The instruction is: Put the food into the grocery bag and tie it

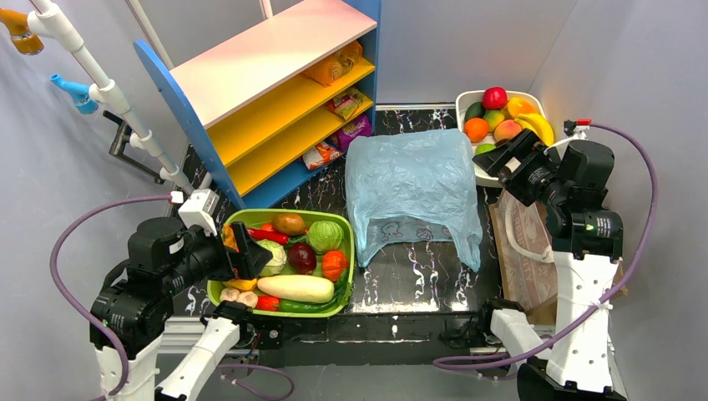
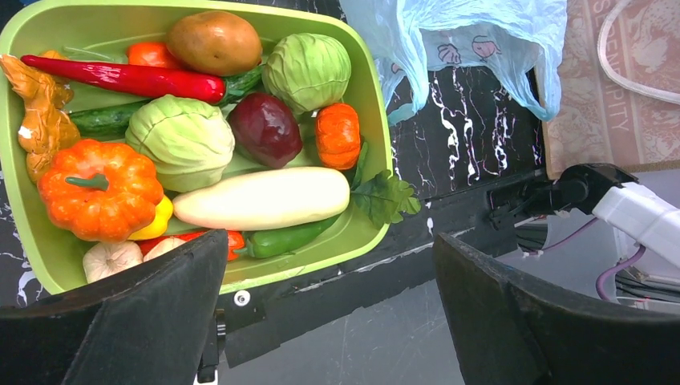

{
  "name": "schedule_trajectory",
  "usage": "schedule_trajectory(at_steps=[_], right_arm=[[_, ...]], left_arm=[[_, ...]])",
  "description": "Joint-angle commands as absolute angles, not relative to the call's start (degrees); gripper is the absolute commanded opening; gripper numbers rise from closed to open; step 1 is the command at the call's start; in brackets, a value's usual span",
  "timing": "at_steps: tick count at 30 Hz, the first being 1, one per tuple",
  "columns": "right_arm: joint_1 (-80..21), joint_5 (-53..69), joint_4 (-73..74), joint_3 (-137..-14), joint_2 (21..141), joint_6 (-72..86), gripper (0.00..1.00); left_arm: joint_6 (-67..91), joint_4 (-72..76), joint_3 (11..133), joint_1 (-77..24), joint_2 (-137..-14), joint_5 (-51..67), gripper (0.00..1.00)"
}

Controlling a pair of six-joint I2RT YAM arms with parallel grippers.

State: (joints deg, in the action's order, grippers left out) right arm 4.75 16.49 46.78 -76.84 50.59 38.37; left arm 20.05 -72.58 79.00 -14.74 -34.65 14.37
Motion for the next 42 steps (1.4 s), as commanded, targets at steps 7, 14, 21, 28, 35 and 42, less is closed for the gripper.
schedule_trajectory(at_steps=[7,14,21,28,35,42], right_arm=[[3.6,17.4,54.9,-78.7,48.2,24.4,1.00],[-15.9,-1.7,61.6,-80.6,50.5,17.4,1.00],[-35.8,-18.8,64.0,-79.9,54.7,14.4,1.00],[-50.3,-30.3,60.4,-74.6,58.1,6.6,1.00],[-52.2,-29.6,46.4,-64.2,55.4,-6.0,1.00],[-52.5,-24.6,37.2,-57.1,56.3,-13.6,1.00]], left_arm=[[18.5,-71.7,76.4,-14.4,-35.2,16.5,1.00],[18.9,-71.5,74.7,-14.5,-34.5,16.9,0.99],[18.5,-72.5,74.7,-14.5,-34.5,15.6,0.99],[19.0,-74.7,74.6,-14.5,-32.8,13.4,1.00],[19.4,-76.9,74.3,-14.4,-30.5,11.2,0.99],[20.3,-77.6,72.7,-14.4,-28.6,9.0,0.99]])
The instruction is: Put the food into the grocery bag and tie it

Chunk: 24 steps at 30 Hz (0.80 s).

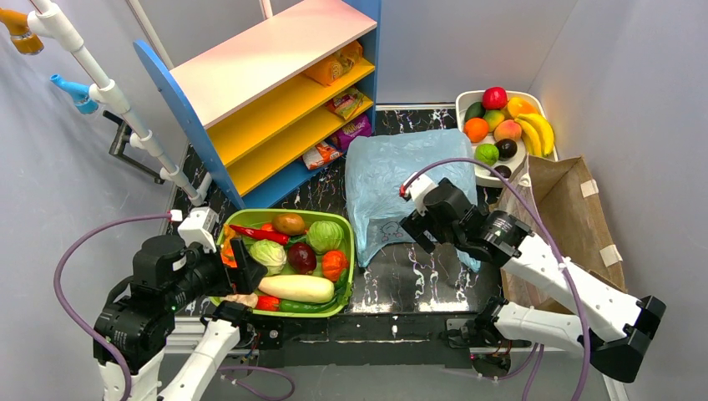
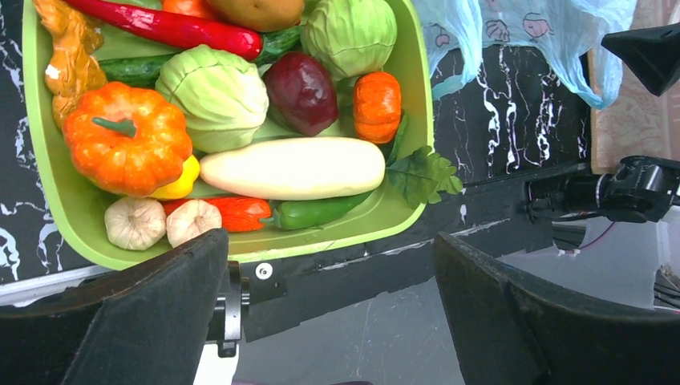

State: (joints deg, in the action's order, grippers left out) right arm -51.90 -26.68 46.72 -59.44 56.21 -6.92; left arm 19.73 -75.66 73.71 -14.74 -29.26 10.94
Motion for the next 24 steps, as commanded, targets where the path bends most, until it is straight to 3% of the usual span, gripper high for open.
schedule_trajectory(at_steps=[1,15,24], right_arm=[[-52.5,-24.4,36.1,-56.3,56.6,-14.6,1.00],[-54.6,-31.3,16.1,-47.6,66.6,-29.6,1.00],[-54.5,-35.7,7.7,-48.3,75.2,-34.1,1.00]], left_arm=[[20.4,-77.7,72.6,-14.4,-28.5,8.6,1.00],[23.7,-81.2,72.6,-14.4,-25.8,4.7,1.00],[24.8,-85.6,75.4,-14.5,-24.7,1.1,0.99]])
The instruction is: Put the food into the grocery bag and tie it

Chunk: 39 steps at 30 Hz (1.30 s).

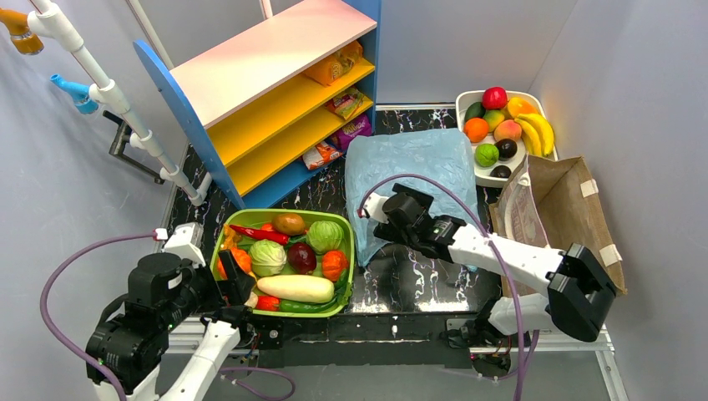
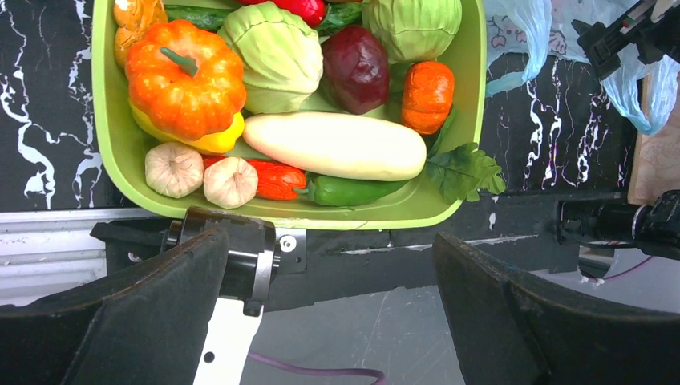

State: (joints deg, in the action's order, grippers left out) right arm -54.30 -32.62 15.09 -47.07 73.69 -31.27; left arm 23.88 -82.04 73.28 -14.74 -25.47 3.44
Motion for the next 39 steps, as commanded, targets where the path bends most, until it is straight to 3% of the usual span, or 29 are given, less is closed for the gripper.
schedule_trajectory(at_steps=[1,32,36,39], right_arm=[[-54.5,-36.3,6.9,-48.5,75.8,-34.7,1.00],[-43.8,-43.1,-7.6,-56.4,82.2,-45.5,1.00],[-42.7,-42.4,-6.5,-57.1,82.6,-43.9,0.89],[-42.8,-40.9,-3.8,-58.1,82.5,-42.1,0.65]], left_arm=[[25.1,-85.9,75.6,-14.5,-24.7,0.9,0.99],[27.8,-84.3,74.7,-14.4,-24.8,0.9,0.99],[27.6,-84.1,74.9,-14.4,-25.1,0.8,0.99],[27.4,-83.9,75.0,-14.5,-25.4,0.8,0.99]])
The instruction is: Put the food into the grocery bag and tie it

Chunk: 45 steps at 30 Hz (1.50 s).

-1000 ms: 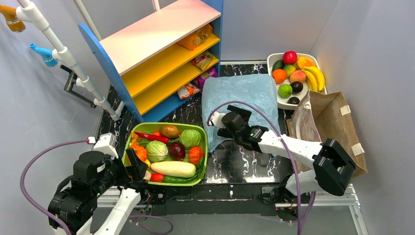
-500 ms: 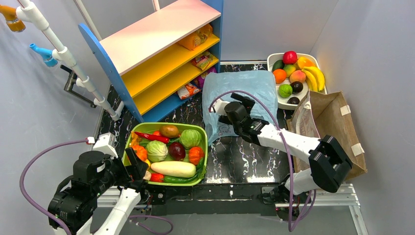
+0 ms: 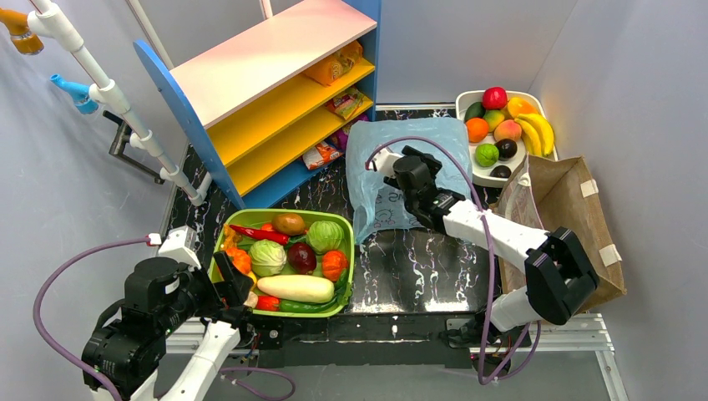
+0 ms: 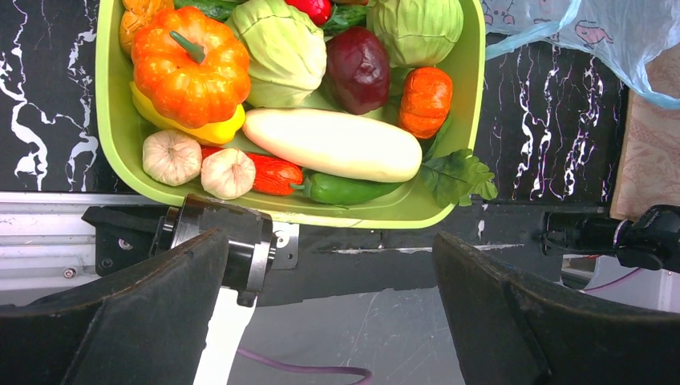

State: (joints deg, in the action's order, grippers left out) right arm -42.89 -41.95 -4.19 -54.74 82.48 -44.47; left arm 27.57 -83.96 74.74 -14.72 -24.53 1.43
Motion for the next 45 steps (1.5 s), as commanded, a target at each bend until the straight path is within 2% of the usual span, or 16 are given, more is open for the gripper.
schedule_trajectory(at_steps=[1,5,8,19,32,39,45], right_arm=[[-42.7,-40.1,-2.6,-58.5,82.3,-41.1,0.59],[-42.7,-38.8,-0.2,-58.8,81.2,-40.4,0.32],[-42.8,-37.5,5.1,-60.6,80.2,-38.7,0.01],[-43.3,-44.0,24.0,-75.2,80.2,-26.8,0.01],[-42.6,-56.0,63.5,-101.0,93.5,5.0,0.01],[-36.4,-48.4,90.7,-116.9,101.7,27.6,0.01],[-36.2,-39.4,91.3,-113.9,99.1,30.8,0.01]], left_arm=[[27.4,-83.8,74.9,-14.4,-25.5,0.9,1.00],[27.5,-83.0,74.5,-14.4,-25.6,1.3,1.00],[27.5,-82.6,74.4,-14.4,-26.0,1.5,1.00],[28.1,-80.2,74.4,-14.3,-27.0,3.1,0.99],[27.0,-76.9,76.1,-14.4,-30.7,5.4,1.00],[25.6,-76.3,77.5,-14.4,-32.9,7.3,1.00],[25.3,-74.4,75.6,-14.3,-33.9,9.0,1.00]])
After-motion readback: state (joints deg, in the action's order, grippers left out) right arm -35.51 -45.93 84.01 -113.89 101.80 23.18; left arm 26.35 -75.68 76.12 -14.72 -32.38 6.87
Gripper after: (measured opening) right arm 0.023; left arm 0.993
